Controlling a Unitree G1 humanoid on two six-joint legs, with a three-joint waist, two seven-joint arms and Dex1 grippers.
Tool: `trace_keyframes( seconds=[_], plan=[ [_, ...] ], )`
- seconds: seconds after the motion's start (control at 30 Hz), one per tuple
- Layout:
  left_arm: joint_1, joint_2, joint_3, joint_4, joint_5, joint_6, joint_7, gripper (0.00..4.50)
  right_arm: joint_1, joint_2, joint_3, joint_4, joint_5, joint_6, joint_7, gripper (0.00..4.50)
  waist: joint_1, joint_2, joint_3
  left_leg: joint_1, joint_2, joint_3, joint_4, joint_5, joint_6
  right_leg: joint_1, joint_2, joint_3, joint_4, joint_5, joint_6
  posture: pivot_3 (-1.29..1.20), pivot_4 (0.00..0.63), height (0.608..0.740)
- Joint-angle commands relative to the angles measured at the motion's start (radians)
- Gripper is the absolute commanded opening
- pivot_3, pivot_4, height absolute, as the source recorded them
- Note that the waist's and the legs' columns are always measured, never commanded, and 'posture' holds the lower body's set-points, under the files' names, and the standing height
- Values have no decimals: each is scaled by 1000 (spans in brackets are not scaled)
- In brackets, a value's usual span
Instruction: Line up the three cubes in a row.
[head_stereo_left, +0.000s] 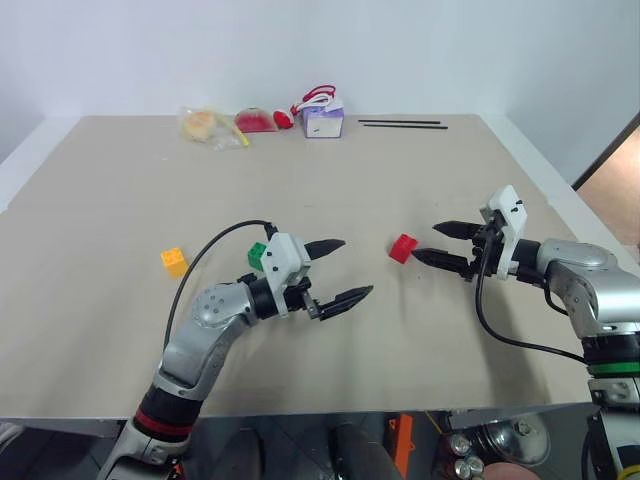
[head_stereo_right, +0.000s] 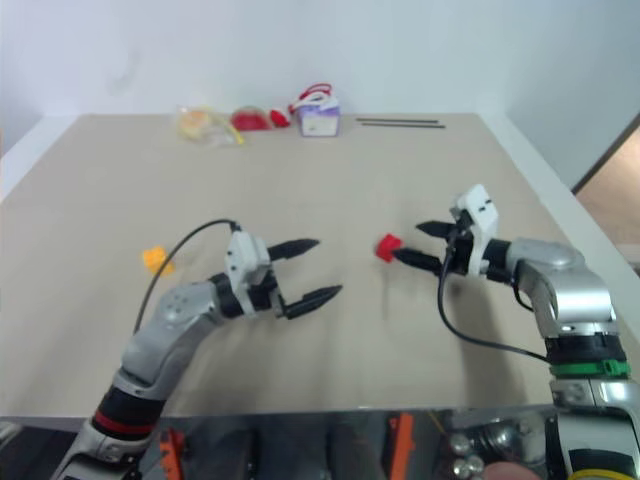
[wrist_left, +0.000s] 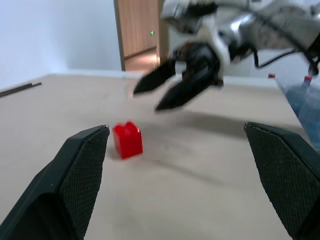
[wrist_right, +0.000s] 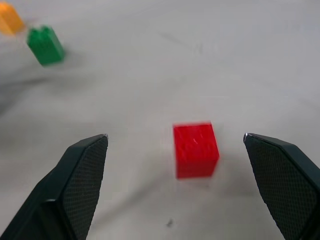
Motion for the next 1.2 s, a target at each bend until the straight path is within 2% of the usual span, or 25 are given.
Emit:
trace_keyframes(
  seconds=[0.03, 0.37, 0.63, 0.77, 0.97, 1.07, 1.2],
  plan=[
    [-7, -12, 13, -7, 9, -5, 35, 4482, -65, 30, 20, 72, -48, -65, 43, 4500, 0, 0, 0, 0, 0, 0, 0, 0, 0, 0, 0, 0, 0, 0, 0, 0, 150, 740],
    [-5, -45, 31, -13, -5, -2, 101, 4482, -202, 132, 41, 389, -183, -223, 56, 4500, 2, 0, 0, -1, 0, 0, 1, 0, 0, 0, 0, 0, 0, 1, 1, 0, 150, 740],
    [-8, -51, 32, -24, -19, 13, 108, 4482, -223, 160, 38, 480, -235, -251, 83, 4500, 2, 0, 0, 0, 0, 0, 1, 0, 0, 0, 0, 0, 0, 1, 0, 0, 150, 740],
    [-15, -50, 35, -19, -21, 14, 107, 4500, -229, 174, 28, 503, -242, -259, 76, 3346, 2, 0, 0, 0, 0, 0, 1, 0, 0, 0, 0, 0, 0, 1, 0, 0, 150, 740],
    [-21, -51, 35, -13, -25, 12, 108, 4500, -250, 185, 11, 543, -249, -284, 57, 1272, 1, 0, 0, 0, 0, 0, 1, 0, 0, 0, 0, 1, 0, 1, 0, 0, 150, 740],
    [-19, -51, 36, -15, -33, 8, 98, 4500, -258, 185, -1, 535, -236, -298, 68, 1224, 1, 0, 0, 0, 0, 0, 1, 0, 0, 0, 0, 0, 0, 1, 0, 0, 150, 740],
    [45, 75, 50, -71, -77, 6, -50, 4500, -200, 137, 32, 227, -156, -204, 249, 1224, -5, 3, 1, 0, 0, 1, 0, 0, 0, -1, 1, 1, 0, 1, 0, 0, 150, 740]
  ],
)
